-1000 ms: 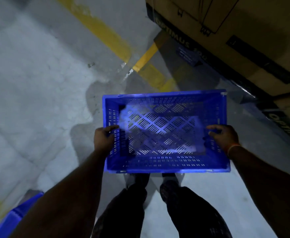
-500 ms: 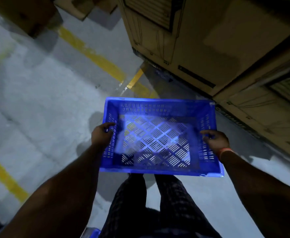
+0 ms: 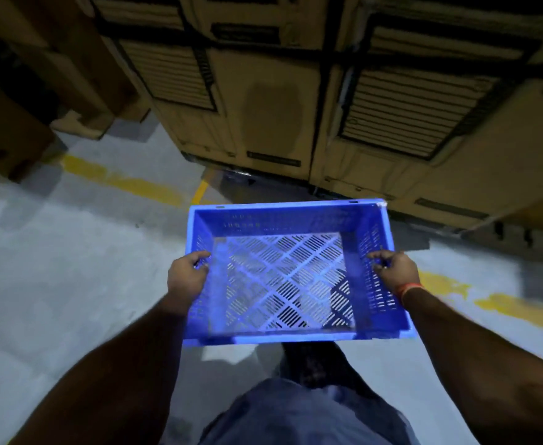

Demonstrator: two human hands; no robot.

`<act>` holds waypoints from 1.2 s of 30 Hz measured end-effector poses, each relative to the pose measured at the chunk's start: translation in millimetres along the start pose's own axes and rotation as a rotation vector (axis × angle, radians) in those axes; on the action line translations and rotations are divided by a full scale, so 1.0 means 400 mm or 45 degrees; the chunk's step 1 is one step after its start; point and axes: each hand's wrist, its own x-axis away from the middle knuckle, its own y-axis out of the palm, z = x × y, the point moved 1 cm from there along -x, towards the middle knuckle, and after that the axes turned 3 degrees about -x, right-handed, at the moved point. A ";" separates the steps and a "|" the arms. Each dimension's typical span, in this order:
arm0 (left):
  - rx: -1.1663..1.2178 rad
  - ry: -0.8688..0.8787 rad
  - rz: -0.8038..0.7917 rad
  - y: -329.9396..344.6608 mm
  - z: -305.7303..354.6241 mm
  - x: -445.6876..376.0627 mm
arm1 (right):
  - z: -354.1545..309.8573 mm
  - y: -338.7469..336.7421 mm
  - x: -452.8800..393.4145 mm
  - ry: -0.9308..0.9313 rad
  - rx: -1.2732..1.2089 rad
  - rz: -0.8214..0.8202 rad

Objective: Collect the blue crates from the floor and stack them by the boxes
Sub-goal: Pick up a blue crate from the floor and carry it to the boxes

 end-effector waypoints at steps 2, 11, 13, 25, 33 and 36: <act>-0.041 0.069 -0.054 0.038 0.045 0.059 | 0.081 -0.056 0.082 0.050 -0.024 0.066; -0.120 0.378 -0.302 0.278 0.349 0.330 | 0.521 -0.306 0.413 0.320 -0.152 0.294; -0.128 0.448 -0.329 0.349 0.431 0.408 | 0.632 -0.367 0.476 0.353 -0.180 0.348; -0.265 0.634 -0.327 0.837 0.807 0.969 | 1.308 -0.808 0.751 0.435 -0.167 0.470; -0.216 0.575 -0.385 1.137 0.998 1.116 | 1.617 -0.999 0.694 0.518 -0.148 0.435; -0.242 0.552 -0.383 1.276 1.057 1.115 | 1.732 -1.034 0.611 0.562 -0.125 0.361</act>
